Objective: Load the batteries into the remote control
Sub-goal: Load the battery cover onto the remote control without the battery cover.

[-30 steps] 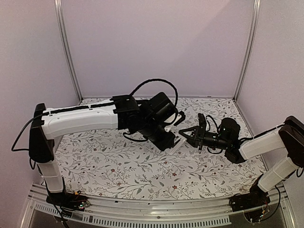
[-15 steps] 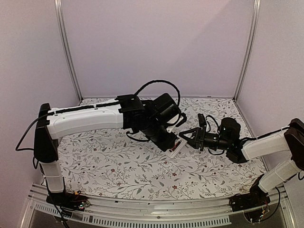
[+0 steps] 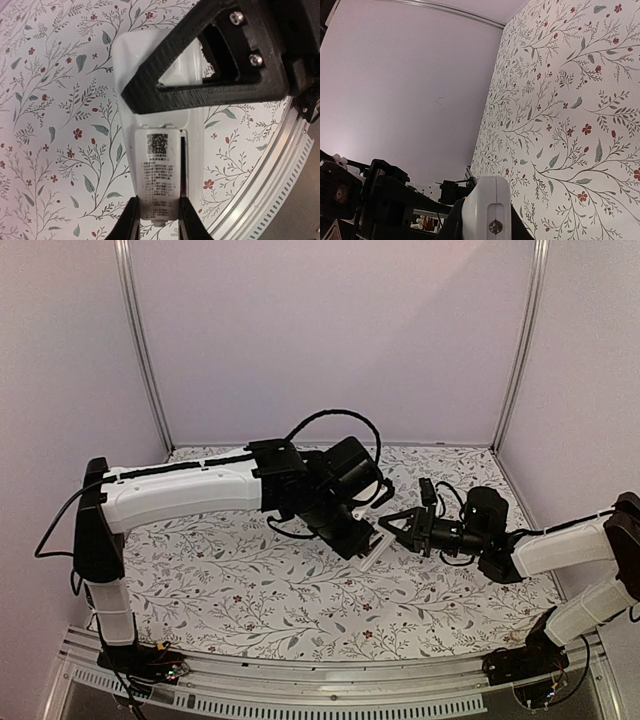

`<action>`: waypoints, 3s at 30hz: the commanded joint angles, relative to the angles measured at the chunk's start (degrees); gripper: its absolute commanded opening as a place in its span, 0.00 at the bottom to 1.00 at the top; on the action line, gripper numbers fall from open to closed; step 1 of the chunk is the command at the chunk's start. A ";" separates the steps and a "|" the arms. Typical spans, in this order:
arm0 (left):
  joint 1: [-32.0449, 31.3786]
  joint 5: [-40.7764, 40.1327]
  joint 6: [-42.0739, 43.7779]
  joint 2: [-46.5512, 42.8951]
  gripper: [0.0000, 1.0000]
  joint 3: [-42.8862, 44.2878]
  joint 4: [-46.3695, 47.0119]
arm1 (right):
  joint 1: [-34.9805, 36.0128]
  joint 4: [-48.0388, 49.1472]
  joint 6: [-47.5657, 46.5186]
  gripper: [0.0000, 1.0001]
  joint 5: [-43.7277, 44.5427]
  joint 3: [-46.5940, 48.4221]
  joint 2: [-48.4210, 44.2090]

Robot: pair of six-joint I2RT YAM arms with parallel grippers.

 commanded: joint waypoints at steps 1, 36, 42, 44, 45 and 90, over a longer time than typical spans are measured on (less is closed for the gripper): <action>-0.78 0.93 -0.61 1.10 0.18 -0.74 -1.15 | 0.41 0.21 -0.70 0.00 1.02 0.58 -1.78; -1.20 -2.61 -1.56 3.22 0.17 1.63 -1.90 | 0.55 -1.84 -0.95 0.00 0.93 0.33 -2.44; -1.04 -3.09 -1.56 4.12 0.17 2.88 -1.97 | 0.75 -1.81 -1.04 0.00 0.89 0.30 -2.26; -0.91 -3.06 -1.72 4.38 0.17 3.18 -2.18 | 0.75 -1.81 -1.05 0.00 0.89 0.30 -2.26; -0.86 -2.96 -1.69 4.49 0.17 3.35 -2.29 | 0.70 -1.87 -1.12 0.00 0.93 0.25 -2.33; -0.41 0.78 0.29 -2.97 0.99 -3.74 4.12 | -1.43 3.60 3.86 0.00 -0.43 -0.93 -2.33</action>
